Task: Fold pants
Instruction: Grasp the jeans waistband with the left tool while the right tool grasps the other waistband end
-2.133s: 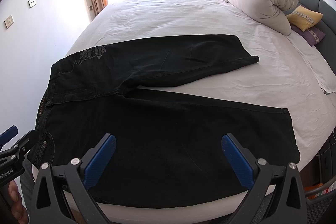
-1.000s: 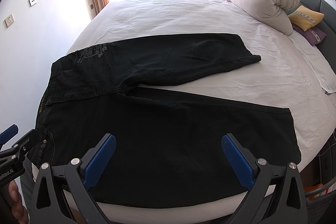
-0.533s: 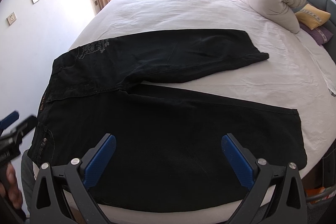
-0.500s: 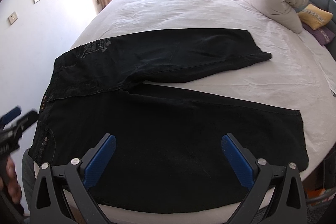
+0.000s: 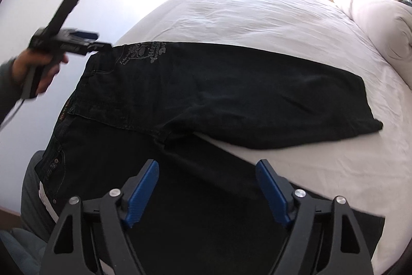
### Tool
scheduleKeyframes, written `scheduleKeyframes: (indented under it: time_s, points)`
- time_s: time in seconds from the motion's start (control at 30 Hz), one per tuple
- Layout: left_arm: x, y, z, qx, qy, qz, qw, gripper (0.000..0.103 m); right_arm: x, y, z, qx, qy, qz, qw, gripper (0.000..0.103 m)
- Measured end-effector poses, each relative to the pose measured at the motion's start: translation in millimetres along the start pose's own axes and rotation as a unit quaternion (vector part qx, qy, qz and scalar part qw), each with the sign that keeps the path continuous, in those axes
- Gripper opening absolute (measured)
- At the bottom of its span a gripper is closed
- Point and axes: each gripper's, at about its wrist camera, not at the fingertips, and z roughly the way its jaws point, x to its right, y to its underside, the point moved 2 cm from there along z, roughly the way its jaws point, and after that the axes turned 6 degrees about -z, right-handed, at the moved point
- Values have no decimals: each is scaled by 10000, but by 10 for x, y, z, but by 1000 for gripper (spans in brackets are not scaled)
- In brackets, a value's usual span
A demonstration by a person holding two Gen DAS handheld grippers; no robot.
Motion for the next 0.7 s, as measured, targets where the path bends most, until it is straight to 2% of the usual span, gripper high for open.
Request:
scheduleKeyframes:
  time_s: [0.03,0.1,0.23,0.37,0.53,0.7]
  points:
    - [-48,-69,103,-180,109,175,9996,102,34,-39,39,-24,-48,-44,10000,75]
    - [-116,-166,306,-578,239,517,9967,94,76,-128,144,-65,-154,-149,9997,75]
    - [-174,-259,541,-964,557,719,9912,71,105,-209,286,-92,-311,-279,9991,75]
    - [-228,-366,672,-1111,862,641,9880,57,108,-249,458,-209,-414,-340,9983,74]
    - [-162,-396,844,-1272,765,623,9870,56,67,-285,543,-222,-496,-432,9976,73]
    - [-63,-381,904,-1356,856,550,9855,31,97,-391,574,-233,-510,-549,9969,69]
